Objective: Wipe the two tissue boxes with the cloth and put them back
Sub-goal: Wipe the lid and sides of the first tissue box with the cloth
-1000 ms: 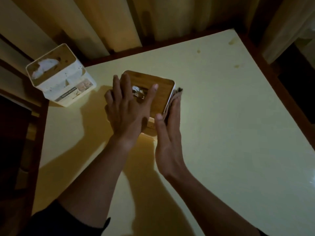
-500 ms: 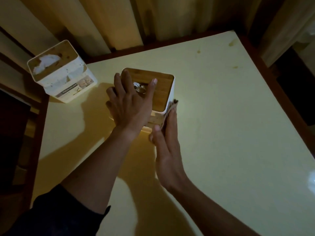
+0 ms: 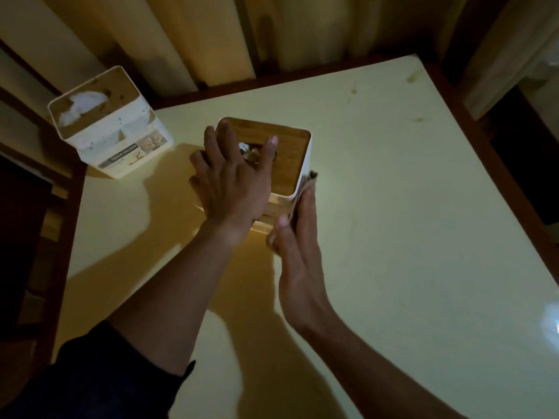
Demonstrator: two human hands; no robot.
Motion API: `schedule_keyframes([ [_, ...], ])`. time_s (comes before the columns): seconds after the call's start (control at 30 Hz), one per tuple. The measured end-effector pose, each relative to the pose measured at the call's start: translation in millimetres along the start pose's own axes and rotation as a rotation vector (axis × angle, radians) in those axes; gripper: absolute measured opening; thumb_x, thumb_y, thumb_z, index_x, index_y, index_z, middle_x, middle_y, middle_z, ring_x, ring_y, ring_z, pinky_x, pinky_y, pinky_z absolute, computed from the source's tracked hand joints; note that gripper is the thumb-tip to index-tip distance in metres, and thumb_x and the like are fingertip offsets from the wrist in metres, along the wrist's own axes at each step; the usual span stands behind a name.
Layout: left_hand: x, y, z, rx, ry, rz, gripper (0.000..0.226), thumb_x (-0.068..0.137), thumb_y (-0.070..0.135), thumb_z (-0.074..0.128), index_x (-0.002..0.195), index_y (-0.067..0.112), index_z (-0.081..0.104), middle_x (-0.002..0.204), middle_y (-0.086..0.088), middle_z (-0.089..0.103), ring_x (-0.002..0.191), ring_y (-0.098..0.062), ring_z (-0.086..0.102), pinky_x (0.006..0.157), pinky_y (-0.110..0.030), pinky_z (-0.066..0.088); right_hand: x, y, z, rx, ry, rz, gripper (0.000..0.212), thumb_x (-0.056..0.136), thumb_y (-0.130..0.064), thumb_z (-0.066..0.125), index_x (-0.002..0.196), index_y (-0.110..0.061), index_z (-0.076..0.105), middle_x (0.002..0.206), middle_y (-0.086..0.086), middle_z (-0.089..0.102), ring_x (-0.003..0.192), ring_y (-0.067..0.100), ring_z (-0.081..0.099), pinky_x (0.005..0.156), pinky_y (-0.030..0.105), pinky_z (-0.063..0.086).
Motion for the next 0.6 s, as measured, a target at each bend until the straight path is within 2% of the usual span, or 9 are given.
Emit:
schedule_keyframes([
  [0.07,-2,0,-1,0.005,0.009,0.018,0.087,0.096,0.079,0.023,0.164,0.025,0.015,0.169,-0.006,0.016,0.147,-0.036,0.024,0.11,-0.052,0.033,-1,11,-3,-0.031,0.011,0.082,0.081,0.103,-0.07,0.034,0.17,-0.043,-0.003,0.178,-0.023,0.003,0.166,0.011,0.009,0.13,0.064,0.023],
  [0.13,-2,-1,-1,0.014,0.007,0.01,0.087,0.096,0.078,0.024,0.164,0.025,0.014,0.169,-0.007,0.016,0.147,-0.036,0.024,0.11,-0.053,0.033,25,9,-11,-0.101,0.036,0.178,0.098,0.092,-0.088,0.033,0.171,-0.041,0.002,0.178,-0.019,0.01,0.165,0.014,0.017,0.131,0.059,0.023],
  [0.2,-1,0,0,0.013,-0.005,0.006,0.087,0.096,0.079,0.024,0.164,0.025,0.013,0.169,-0.007,0.015,0.148,-0.037,0.023,0.111,-0.054,0.033,59,-1,-22,-0.095,0.046,0.195,0.11,0.081,-0.099,0.036,0.168,-0.034,0.022,0.171,-0.009,0.037,0.156,0.019,0.04,0.126,0.059,0.034],
  [0.23,-1,-1,0,0.012,-0.009,0.01,0.088,0.096,0.079,0.024,0.164,0.025,0.012,0.169,-0.007,0.015,0.148,-0.037,0.023,0.111,-0.054,0.032,73,-8,-26,-0.058,0.047,0.179,0.11,0.078,-0.101,0.039,0.164,-0.034,0.03,0.165,-0.007,0.047,0.15,0.02,0.049,0.123,0.06,0.039],
  [0.27,0,-2,-1,0.01,-0.013,0.014,0.088,0.096,0.079,0.025,0.164,0.025,0.012,0.169,-0.007,0.015,0.147,-0.038,0.023,0.111,-0.055,0.032,82,-15,-27,-0.028,0.052,0.157,0.108,0.079,-0.099,0.041,0.164,-0.034,0.03,0.164,-0.005,0.048,0.15,0.021,0.049,0.122,0.06,0.04],
  [0.37,0,-3,-2,-0.004,-0.031,0.023,0.088,0.097,0.077,0.028,0.164,0.023,0.011,0.169,-0.009,0.014,0.146,-0.039,0.023,0.111,-0.054,0.032,73,-31,-18,0.02,0.065,0.073,0.093,0.095,-0.077,0.042,0.171,-0.036,0.01,0.177,-0.005,0.024,0.162,0.018,0.029,0.128,0.057,0.033],
  [0.47,2,-1,0,0.0,-0.037,-0.013,0.087,0.097,0.078,0.028,0.164,0.025,0.009,0.17,-0.006,0.011,0.148,-0.037,0.021,0.112,-0.053,0.031,31,-23,-7,-0.014,0.031,0.001,0.082,0.104,-0.062,0.041,0.172,-0.035,0.004,0.179,-0.011,0.013,0.166,0.015,0.016,0.128,0.062,0.028],
  [0.53,1,-1,1,0.019,-0.011,-0.003,0.086,0.097,0.077,0.026,0.164,0.024,0.013,0.17,-0.007,0.014,0.147,-0.037,0.024,0.111,-0.053,0.033,5,-7,-4,-0.018,-0.008,0.011,0.079,0.106,-0.059,0.039,0.172,-0.036,0.003,0.18,-0.013,0.01,0.166,0.016,0.014,0.128,0.065,0.026],
  [0.6,-1,-1,0,0.031,0.013,0.017,0.085,0.098,0.076,0.026,0.163,0.022,0.016,0.168,-0.009,0.017,0.145,-0.037,0.026,0.109,-0.053,0.036,0,6,-7,-0.052,0.001,0.094,0.081,0.104,-0.064,0.037,0.172,-0.037,0.002,0.178,-0.019,0.01,0.165,0.008,0.014,0.132,0.059,0.022],
])
Point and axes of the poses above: each hand's wrist, its own x-axis towards the middle knuckle, its own z-axis out of the palm, y = z × x, the point moved 2 cm from there along x, towards the middle knuckle
